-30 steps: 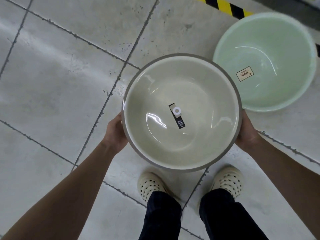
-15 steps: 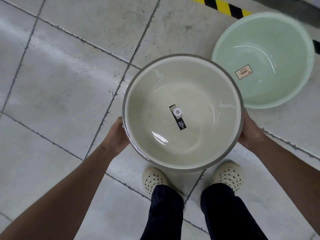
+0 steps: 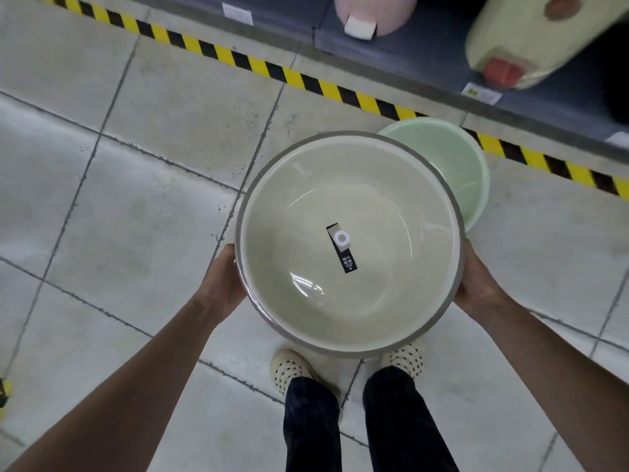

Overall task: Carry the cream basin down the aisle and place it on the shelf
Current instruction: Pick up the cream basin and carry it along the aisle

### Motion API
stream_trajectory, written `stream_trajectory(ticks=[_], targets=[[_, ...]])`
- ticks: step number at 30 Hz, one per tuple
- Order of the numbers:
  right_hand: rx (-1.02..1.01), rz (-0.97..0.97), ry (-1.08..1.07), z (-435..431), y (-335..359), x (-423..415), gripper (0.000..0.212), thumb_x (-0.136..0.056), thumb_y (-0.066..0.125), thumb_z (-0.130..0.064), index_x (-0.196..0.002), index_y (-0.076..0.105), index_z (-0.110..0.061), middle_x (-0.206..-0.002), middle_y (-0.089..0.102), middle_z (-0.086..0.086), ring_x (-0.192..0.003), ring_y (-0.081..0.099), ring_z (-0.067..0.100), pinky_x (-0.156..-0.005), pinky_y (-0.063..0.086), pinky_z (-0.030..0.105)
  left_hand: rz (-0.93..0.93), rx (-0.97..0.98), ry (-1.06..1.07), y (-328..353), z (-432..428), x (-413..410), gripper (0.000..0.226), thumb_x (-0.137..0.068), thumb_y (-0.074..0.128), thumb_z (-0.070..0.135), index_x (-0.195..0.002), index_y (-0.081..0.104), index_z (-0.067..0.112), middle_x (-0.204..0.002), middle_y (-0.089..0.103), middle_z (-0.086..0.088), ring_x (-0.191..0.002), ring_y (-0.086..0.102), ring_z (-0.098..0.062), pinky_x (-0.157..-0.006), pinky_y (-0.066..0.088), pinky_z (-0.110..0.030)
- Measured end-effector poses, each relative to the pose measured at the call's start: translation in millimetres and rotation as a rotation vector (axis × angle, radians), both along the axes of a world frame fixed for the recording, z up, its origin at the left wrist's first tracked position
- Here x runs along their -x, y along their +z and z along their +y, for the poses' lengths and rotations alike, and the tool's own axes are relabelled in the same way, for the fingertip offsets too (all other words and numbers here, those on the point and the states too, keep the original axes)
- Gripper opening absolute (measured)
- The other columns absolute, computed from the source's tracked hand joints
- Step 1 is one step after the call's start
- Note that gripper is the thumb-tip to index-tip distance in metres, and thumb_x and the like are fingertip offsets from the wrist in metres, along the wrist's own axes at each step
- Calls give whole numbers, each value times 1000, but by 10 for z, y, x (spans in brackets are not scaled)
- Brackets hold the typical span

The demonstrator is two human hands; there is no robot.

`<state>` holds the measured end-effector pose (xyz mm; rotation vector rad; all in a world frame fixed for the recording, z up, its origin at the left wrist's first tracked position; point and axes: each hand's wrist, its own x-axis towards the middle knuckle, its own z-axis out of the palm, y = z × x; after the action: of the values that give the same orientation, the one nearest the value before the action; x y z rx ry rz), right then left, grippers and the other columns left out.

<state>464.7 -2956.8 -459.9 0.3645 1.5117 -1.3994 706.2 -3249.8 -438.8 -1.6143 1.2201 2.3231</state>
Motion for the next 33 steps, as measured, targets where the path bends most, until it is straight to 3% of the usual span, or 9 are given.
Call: stream_trajectory(ticks=[3,9,13,16,20,25,29,31,33], targets=[[-22,-11,-26,149,236,265,35,-105,47,-41,-98,81,-34,-105,80,-5,-97,76,16,-76,63,33,2,-3,-10,121,121,311,54,-102,34,18,-80,84,19,-86,79,-4,-87,73,-25,-85,56,-38],[-33,26,-114,437,341,799,40,-106,41,-43,-107,79,-29,-117,78,3,-122,66,33,-105,51,54,54,15,-32,83,283,917,50,-103,34,25,-92,82,18,-96,78,-8,-95,70,-30,-98,49,-49],[-35,44,-205,581,111,1061,52,-103,41,-42,-138,61,-10,-146,58,20,-136,52,43,-114,38,65,84,-6,-82,-174,300,1338,48,-102,35,25,-92,81,16,-97,76,-9,-98,67,-31,-93,49,-45],[-40,61,-271,659,-121,1242,53,-101,43,-45,-139,61,-13,-147,57,19,-135,53,43,-114,37,67,10,27,-73,-505,176,1638,30,-92,48,30,-104,67,10,-110,58,-19,-105,48,-37,-93,37,-51],[-9,110,-279,721,-470,1403,57,-97,50,-49,-139,60,-13,-147,58,19,-134,55,42,-112,37,69,-6,-9,-94,-1105,0,1946,38,-75,65,41,-104,49,23,-115,37,-6,-107,31,-29,-84,31,-49],[57,141,-245,756,-888,1521,79,-64,75,-63,-127,70,-16,-147,56,22,-132,57,41,-109,46,60,20,-42,-112,-1447,53,2286,41,-73,73,42,-104,55,21,-102,44,-8,-104,36,-37,-92,38,-49],[32,116,-275,810,-1332,1616,24,-107,45,-28,-120,65,-23,-106,80,-4,-95,77,15,-80,63,34,61,-50,-148,-1658,125,2423,25,-80,60,41,-95,62,21,-97,52,-5,-109,45,-34,-95,37,-50],[-8,75,-302,843,-1564,1641,27,-111,36,-19,-113,62,-25,-87,79,-13,-78,76,7,-67,63,25,55,-28,-161,-1741,196,2453,33,-92,48,40,-98,73,18,-105,65,-7,-113,56,-35,-102,42,-51],[-33,73,-286,848,-1687,1649,26,-111,37,-20,-112,63,-25,-90,79,-11,-79,76,8,-68,63,26,60,-40,-159,-1853,232,2471,41,-99,39,38,-105,75,17,-109,71,-8,-114,63,-33,-103,48,-49]])
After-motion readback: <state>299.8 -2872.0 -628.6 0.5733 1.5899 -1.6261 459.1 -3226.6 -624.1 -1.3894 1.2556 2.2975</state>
